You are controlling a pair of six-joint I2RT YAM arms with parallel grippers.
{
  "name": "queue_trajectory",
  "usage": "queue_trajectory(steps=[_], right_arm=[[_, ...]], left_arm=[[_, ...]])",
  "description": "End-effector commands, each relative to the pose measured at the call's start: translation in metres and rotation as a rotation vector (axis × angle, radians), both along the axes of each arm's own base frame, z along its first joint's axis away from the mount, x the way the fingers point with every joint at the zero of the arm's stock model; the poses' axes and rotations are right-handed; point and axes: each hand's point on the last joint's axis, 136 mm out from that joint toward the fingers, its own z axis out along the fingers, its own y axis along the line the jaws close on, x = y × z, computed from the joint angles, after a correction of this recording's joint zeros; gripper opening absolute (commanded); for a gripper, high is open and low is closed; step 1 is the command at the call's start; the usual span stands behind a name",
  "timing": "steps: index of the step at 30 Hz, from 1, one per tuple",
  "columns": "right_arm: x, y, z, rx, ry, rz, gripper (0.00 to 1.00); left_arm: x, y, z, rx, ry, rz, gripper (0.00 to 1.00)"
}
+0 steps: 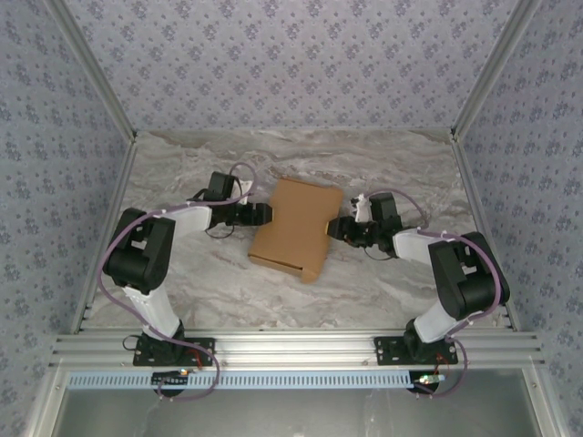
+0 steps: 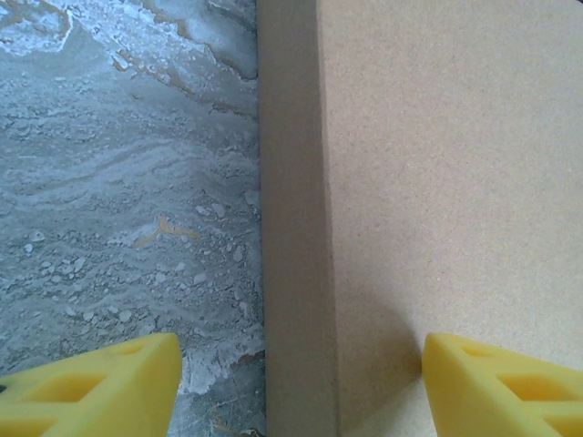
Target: Fold the paper box
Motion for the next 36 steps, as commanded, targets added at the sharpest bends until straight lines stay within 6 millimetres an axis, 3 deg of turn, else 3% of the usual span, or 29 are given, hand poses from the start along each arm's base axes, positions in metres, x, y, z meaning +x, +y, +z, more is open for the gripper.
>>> queue_trajectory(steps=[1, 8, 15, 23, 36], right_arm=[[0.0, 0.01, 0.004, 0.039, -0.011, 0.031, 0.43], [0.003, 0.02, 0.005, 0.097, 0.009, 0.037, 0.3], [0.009, 0.024, 0.029, 0.148, -0.041, 0.019, 0.17], [0.014, 0.031, 0.062, 0.206, -0.104, 0.002, 0.12], [0.013, 0.029, 0.094, 0.213, -0.172, -0.017, 0.11]], left_arm=[[0.002, -0.001, -0.009, -0.006, 0.024, 0.008, 0.68], [-0.003, -0.001, -0.017, -0.019, 0.054, 0.013, 0.59], [-0.012, -0.01, -0.026, -0.085, 0.106, 0.008, 0.45], [-0.018, -0.033, -0.029, -0.155, 0.143, -0.03, 0.41], [-0.02, -0.044, -0.034, -0.18, 0.172, -0.053, 0.36]])
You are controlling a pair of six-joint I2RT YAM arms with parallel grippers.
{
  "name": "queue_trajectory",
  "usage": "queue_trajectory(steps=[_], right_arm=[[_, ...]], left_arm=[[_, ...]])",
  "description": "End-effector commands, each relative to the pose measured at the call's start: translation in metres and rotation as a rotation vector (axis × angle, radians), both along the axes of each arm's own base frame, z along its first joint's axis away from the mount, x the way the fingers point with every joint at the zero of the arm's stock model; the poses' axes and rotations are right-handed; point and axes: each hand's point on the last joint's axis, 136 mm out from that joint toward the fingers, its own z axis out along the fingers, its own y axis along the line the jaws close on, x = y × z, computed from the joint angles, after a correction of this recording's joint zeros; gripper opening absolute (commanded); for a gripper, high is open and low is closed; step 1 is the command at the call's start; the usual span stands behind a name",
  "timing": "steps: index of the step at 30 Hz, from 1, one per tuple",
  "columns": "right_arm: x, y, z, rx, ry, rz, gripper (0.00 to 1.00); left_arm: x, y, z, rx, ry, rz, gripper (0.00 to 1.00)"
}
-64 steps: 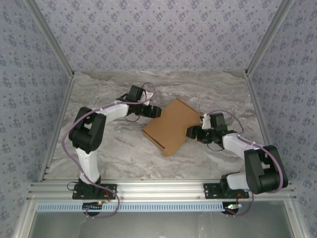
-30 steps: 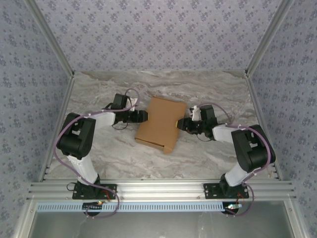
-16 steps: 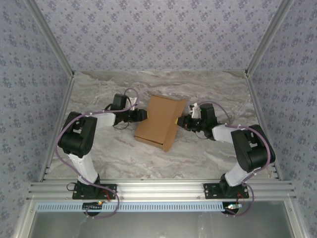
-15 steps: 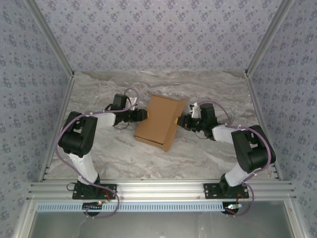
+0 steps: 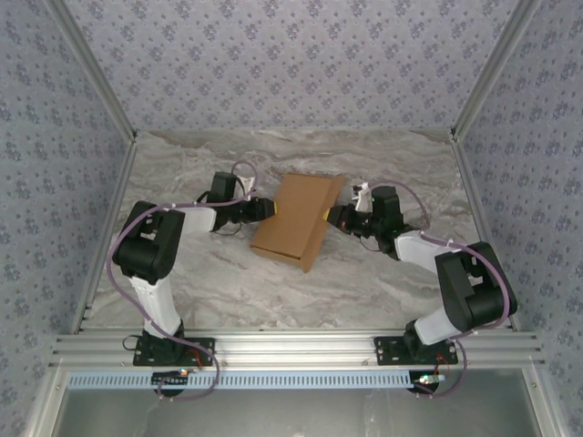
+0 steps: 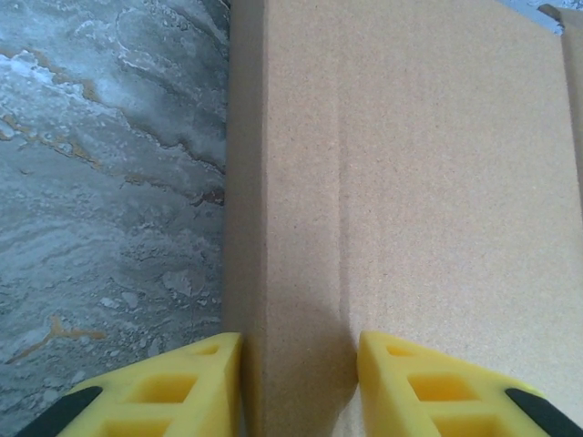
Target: Fold the paper box
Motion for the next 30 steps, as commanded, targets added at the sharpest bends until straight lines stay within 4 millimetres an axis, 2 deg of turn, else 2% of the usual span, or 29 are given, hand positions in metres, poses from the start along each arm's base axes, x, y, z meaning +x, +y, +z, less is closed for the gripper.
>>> queue_trajectory(steps=[1, 12, 16, 27, 30], right_arm=[[-0.002, 0.013, 0.036, 0.041, -0.101, 0.047, 0.11], [0.004, 0.021, 0.063, 0.042, -0.147, 0.049, 0.11], [0.006, 0.024, 0.067, 0.017, -0.145, 0.051, 0.11], [0.004, 0.016, 0.025, -0.119, -0.046, 0.036, 0.12], [0.006, 0.02, 0.024, -0.132, -0.045, 0.035, 0.12]], left_arm=[[-0.034, -0.015, -0.037, 0.027, 0.154, -0.075, 0.36], [-0.033, -0.029, -0.04, -0.007, 0.174, -0.106, 0.35], [-0.03, -0.03, -0.045, -0.006, 0.182, -0.104, 0.34], [-0.027, -0.029, -0.052, 0.006, 0.182, -0.085, 0.32], [-0.026, -0.029, -0.051, 0.006, 0.18, -0.083, 0.33]])
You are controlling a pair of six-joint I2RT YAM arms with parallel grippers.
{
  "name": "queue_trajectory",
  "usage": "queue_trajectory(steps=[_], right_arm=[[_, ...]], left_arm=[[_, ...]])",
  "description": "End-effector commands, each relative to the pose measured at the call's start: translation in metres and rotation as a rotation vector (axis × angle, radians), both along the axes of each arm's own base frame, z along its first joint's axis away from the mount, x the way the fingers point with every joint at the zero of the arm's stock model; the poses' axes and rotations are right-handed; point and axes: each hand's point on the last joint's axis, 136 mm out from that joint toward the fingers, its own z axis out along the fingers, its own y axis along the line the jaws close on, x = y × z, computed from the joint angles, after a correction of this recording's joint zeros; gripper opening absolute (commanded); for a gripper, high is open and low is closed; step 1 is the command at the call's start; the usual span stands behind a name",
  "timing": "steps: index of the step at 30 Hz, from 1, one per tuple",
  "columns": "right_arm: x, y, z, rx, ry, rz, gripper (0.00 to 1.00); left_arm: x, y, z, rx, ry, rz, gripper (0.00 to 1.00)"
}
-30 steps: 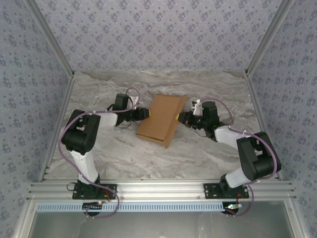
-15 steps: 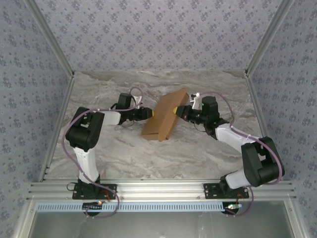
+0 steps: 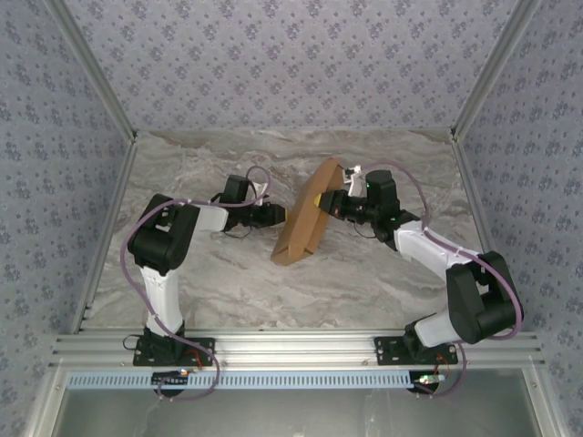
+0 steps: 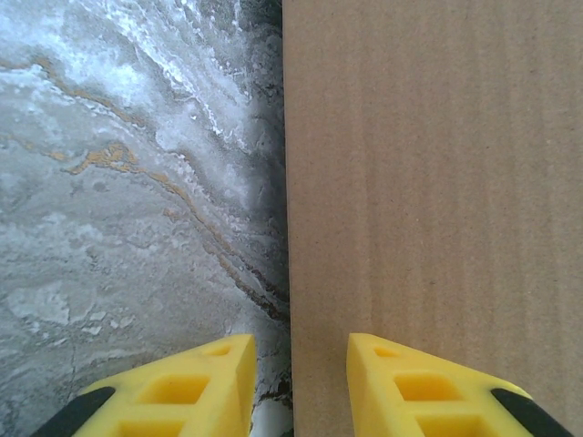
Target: Fold the paper box
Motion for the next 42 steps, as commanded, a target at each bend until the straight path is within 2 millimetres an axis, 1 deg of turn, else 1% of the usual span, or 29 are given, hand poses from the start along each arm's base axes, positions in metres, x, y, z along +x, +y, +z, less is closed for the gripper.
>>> queue_trajectory(steps=[1, 6, 9, 15, 20, 24, 27, 30, 32, 34, 36, 37, 39, 42], right_arm=[[-0.001, -0.001, -0.031, -0.103, 0.066, -0.019, 0.12], [0.006, 0.007, -0.026, -0.124, 0.054, -0.019, 0.12], [0.011, 0.011, -0.026, -0.146, 0.058, -0.024, 0.12], [0.016, 0.015, -0.041, -0.21, 0.091, -0.038, 0.12], [0.019, 0.02, -0.052, -0.243, 0.111, -0.041, 0.12], [0.021, 0.024, -0.056, -0.274, 0.113, -0.04, 0.12], [0.021, 0.027, -0.059, -0.287, 0.115, -0.035, 0.12], [0.019, 0.03, -0.061, -0.293, 0.115, -0.03, 0.12], [0.019, 0.031, -0.061, -0.296, 0.115, -0.028, 0.12], [0.019, 0.032, -0.061, -0.296, 0.114, -0.027, 0.12], [0.019, 0.032, -0.062, -0.299, 0.111, -0.026, 0.12], [0.019, 0.033, -0.062, -0.299, 0.11, -0.025, 0.12], [0.019, 0.033, -0.062, -0.297, 0.11, -0.023, 0.12], [0.019, 0.034, -0.063, -0.296, 0.108, -0.021, 0.12]], left_arm=[[-0.014, 0.005, -0.029, 0.057, 0.098, 0.004, 0.33], [-0.012, 0.004, -0.028, 0.055, 0.096, 0.005, 0.35], [-0.01, 0.003, -0.026, 0.058, 0.091, 0.005, 0.37], [-0.003, 0.006, -0.025, 0.075, 0.078, 0.011, 0.44], [0.005, 0.017, -0.02, 0.101, 0.054, 0.038, 0.5], [0.017, 0.034, -0.003, 0.149, -0.005, 0.089, 0.55], [0.022, 0.049, 0.018, 0.205, -0.08, 0.147, 0.59], [0.021, 0.065, 0.043, 0.243, -0.161, 0.226, 0.63], [0.014, 0.074, 0.062, 0.256, -0.226, 0.272, 0.66], [-0.001, 0.078, 0.082, 0.268, -0.293, 0.306, 0.69], [-0.019, 0.076, 0.1, 0.267, -0.355, 0.317, 0.72], [-0.028, 0.075, 0.109, 0.257, -0.378, 0.326, 0.75], [-0.048, 0.07, 0.125, 0.209, -0.416, 0.331, 0.8], [-0.077, 0.061, 0.143, 0.173, -0.475, 0.325, 0.86]])
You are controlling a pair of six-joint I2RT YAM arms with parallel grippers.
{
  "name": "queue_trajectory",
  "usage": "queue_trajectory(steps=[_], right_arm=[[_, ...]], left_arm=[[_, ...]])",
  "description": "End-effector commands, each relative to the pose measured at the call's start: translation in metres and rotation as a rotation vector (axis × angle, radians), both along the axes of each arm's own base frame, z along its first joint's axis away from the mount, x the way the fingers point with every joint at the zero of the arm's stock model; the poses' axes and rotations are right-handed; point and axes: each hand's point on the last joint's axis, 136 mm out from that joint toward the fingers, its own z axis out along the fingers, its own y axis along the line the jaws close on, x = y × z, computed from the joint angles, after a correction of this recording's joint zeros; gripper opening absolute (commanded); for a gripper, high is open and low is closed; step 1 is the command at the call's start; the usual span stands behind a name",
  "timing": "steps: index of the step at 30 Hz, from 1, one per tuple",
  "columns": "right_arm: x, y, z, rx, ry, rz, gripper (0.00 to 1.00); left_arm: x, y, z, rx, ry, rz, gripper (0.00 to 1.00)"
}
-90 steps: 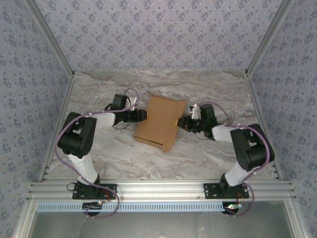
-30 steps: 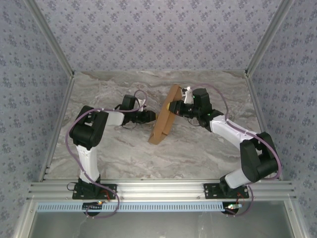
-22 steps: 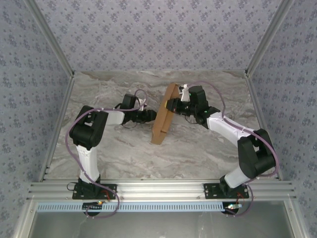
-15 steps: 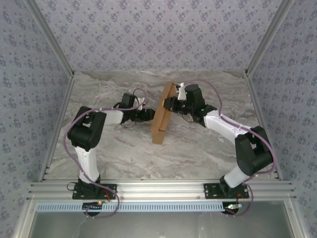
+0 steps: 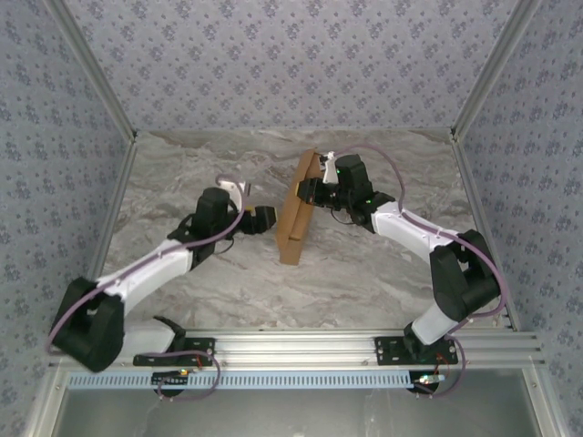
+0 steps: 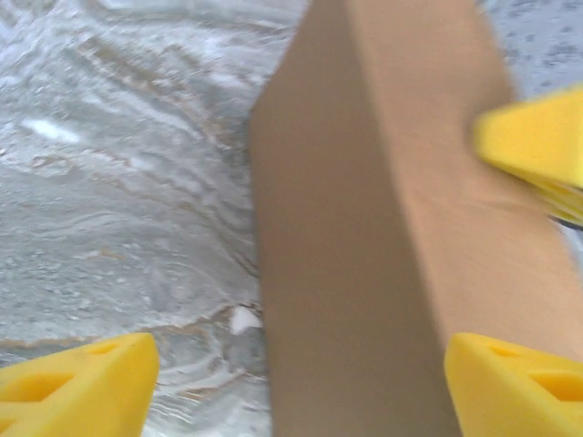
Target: Fold the paper box
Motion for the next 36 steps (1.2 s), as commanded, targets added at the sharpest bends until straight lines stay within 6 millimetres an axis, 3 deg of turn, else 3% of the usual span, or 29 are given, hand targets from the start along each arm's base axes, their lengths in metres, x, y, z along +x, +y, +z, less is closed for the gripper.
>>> queue_trajectory(steps=[1, 4, 7, 12, 16, 26, 36], right_arm=[[-0.014, -0.014, -0.07, -0.163, 0.156, -0.017, 0.12], [-0.014, -0.014, -0.069, -0.162, 0.153, -0.017, 0.12], [-0.013, -0.015, -0.068, -0.161, 0.15, -0.02, 0.12], [-0.013, -0.014, -0.067, -0.16, 0.148, -0.016, 0.12], [-0.013, -0.016, -0.068, -0.163, 0.148, -0.019, 0.12], [-0.012, -0.015, -0.069, -0.16, 0.148, -0.017, 0.12], [-0.013, -0.016, -0.07, -0.155, 0.151, -0.02, 0.12]], left_arm=[[-0.019, 0.0, 0.012, 0.011, -0.063, 0.043, 0.89], [-0.039, -0.015, 0.016, 0.067, -0.093, -0.001, 0.92], [-0.045, -0.026, 0.014, 0.15, -0.114, -0.017, 0.95], [-0.044, -0.04, 0.012, 0.252, -0.145, -0.023, 0.96], [-0.048, -0.056, 0.014, 0.218, -0.145, -0.071, 0.96], [-0.041, -0.073, 0.001, 0.267, -0.128, -0.108, 0.96], [-0.034, -0.078, -0.014, 0.347, -0.142, -0.119, 0.82]])
